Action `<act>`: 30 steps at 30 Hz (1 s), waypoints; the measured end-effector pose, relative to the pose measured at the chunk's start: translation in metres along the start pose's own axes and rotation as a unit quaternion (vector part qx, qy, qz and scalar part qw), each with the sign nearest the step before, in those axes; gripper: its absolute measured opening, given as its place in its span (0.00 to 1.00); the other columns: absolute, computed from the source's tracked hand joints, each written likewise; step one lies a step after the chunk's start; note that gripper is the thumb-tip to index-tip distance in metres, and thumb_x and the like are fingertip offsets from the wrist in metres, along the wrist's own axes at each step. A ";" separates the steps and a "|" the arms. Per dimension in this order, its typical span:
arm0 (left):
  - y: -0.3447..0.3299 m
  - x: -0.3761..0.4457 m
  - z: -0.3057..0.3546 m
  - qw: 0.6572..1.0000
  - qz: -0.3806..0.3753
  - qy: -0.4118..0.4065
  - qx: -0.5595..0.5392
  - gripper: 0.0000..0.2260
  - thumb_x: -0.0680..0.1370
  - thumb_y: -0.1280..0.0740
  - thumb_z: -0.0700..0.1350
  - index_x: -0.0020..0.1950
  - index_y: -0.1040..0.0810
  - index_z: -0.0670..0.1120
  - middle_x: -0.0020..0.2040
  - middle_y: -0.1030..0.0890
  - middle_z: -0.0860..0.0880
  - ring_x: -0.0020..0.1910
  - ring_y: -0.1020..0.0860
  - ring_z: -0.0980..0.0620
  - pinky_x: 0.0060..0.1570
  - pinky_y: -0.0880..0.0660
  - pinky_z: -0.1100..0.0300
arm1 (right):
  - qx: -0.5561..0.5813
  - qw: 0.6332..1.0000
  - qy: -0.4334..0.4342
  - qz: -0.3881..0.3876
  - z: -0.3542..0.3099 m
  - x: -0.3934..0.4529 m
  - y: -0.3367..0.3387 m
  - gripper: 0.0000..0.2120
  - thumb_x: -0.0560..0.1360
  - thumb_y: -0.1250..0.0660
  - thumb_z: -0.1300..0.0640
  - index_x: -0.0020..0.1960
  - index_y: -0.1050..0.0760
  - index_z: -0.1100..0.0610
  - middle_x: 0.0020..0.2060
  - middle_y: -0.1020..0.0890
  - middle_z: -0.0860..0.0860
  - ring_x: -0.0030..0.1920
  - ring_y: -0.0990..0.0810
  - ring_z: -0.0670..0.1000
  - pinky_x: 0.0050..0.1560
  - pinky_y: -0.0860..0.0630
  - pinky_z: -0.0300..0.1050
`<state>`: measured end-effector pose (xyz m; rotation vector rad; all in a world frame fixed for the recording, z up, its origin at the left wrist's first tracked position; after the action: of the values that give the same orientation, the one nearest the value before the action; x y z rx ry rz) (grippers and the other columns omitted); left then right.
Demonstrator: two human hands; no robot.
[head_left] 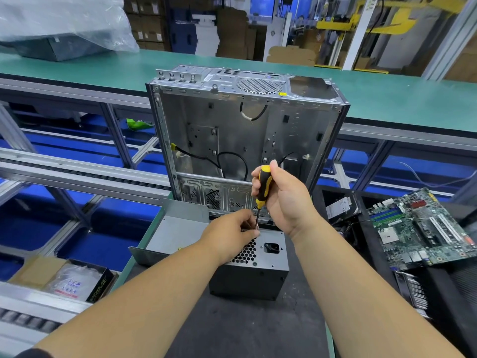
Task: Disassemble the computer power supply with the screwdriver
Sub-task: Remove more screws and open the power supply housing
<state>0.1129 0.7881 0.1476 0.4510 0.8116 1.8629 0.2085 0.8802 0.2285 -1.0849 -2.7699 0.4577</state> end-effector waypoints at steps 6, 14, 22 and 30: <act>0.000 0.000 0.000 1.000 0.003 -0.002 0.012 0.06 0.76 0.31 0.56 0.43 0.28 0.60 0.43 0.19 0.58 0.44 0.22 0.55 0.46 0.22 0.53 | 0.005 1.000 -0.010 0.026 0.001 -0.003 -0.005 0.22 0.85 0.50 0.43 0.45 0.27 0.57 0.29 0.28 0.49 0.31 0.32 0.48 0.41 0.32 0.42; -0.001 0.000 -0.001 1.000 0.005 -0.002 0.015 0.06 0.76 0.31 0.57 0.44 0.28 0.59 0.42 0.20 0.59 0.43 0.22 0.56 0.46 0.22 0.54 | 0.004 0.999 0.013 0.038 0.003 -0.003 0.004 0.13 0.79 0.37 0.45 0.43 0.30 0.55 0.37 0.21 0.49 0.34 0.24 0.49 0.43 0.27 0.45; 0.000 0.000 -0.001 1.000 0.007 -0.003 0.018 0.07 0.76 0.32 0.57 0.43 0.28 0.61 0.42 0.20 0.58 0.43 0.23 0.56 0.43 0.23 0.55 | -0.049 0.986 -0.046 0.155 -0.007 -0.001 0.008 0.19 0.82 0.40 0.45 0.44 0.19 0.57 0.32 0.18 0.50 0.35 0.19 0.49 0.48 0.21 0.47; 0.000 0.000 0.001 1.000 0.002 -0.006 0.030 0.06 0.77 0.33 0.57 0.46 0.28 0.59 0.45 0.19 0.57 0.44 0.22 0.54 0.46 0.22 0.54 | 0.026 0.993 -0.065 0.095 0.001 0.001 -0.001 0.35 0.85 0.53 0.41 0.27 0.25 0.56 0.23 0.32 0.51 0.26 0.32 0.50 0.37 0.32 0.44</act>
<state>0.1133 0.7882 0.1485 0.5010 0.8597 1.8411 0.2074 0.8798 0.2281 -1.3582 -2.7586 0.6409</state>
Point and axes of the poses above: each hand's wrist, its own x-axis towards the middle knuckle, its own y-axis out of the back of the hand, z = x × y, the point moved 2 cm from there along x, towards the middle knuckle
